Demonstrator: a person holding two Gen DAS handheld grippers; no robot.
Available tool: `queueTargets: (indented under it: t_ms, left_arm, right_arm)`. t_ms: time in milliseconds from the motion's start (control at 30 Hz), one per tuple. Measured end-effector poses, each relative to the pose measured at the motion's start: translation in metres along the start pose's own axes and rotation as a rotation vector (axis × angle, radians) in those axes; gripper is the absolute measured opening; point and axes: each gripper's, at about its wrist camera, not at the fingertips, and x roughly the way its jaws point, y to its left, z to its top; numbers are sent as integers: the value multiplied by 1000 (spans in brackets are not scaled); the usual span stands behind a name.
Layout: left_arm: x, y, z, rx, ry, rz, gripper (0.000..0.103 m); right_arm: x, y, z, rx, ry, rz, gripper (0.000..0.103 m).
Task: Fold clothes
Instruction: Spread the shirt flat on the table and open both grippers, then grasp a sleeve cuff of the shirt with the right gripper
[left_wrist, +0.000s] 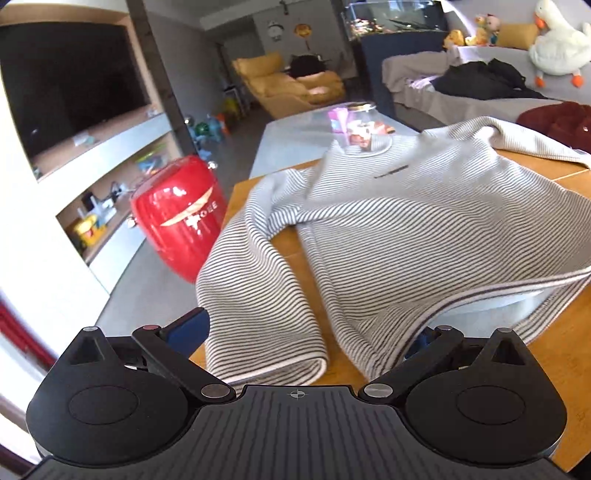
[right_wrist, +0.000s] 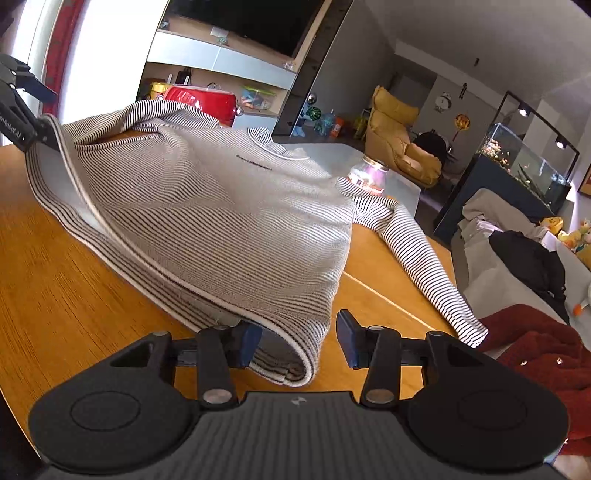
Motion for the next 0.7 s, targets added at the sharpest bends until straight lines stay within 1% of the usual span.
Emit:
queueTargets:
  t_ms: [67,100,167,233,333,400,467,533,600,700]
  left_arm:
    - [-3,11,2,-29,2,19,103]
    - [-10,19,3,-54,-7,21,103]
    - [-24,33,5,-109,-23,-6,103]
    - [-33,36,3,-152,-16,-48,103]
    - [-35,29,-8,-157,36,-120,103]
    - [-32,23,-20,-132,85,-177,103]
    - [-31,19,-28,-113,129,-239,103]
    - [-34,17,-33,-113,158,-322,103]
    - [-41,18,-33,-131,158,-424,103]
    - [-50,19,-24,-166,111,-561,103]
  right_arm:
    - [-12,-14,3,50,-16,-12,39]
    - [-18,-21,4,75,-25,-18,39]
    - [-31,-36,7,126,-41,-30,39]
    - [-42,-47,9,164,-52,-41,39]
    - [-45,-34,-4,100,-4,-32,39]
    - [-46,-29,-17,105,42,16,41]
    - [-49,-28,-26,128,73,53,51]
    - [-59,-30,-32,161,74,89,59]
    - [-69,-41,-33,225,60,116,61]
    - [-75,-73,-27,381,20,120,61]
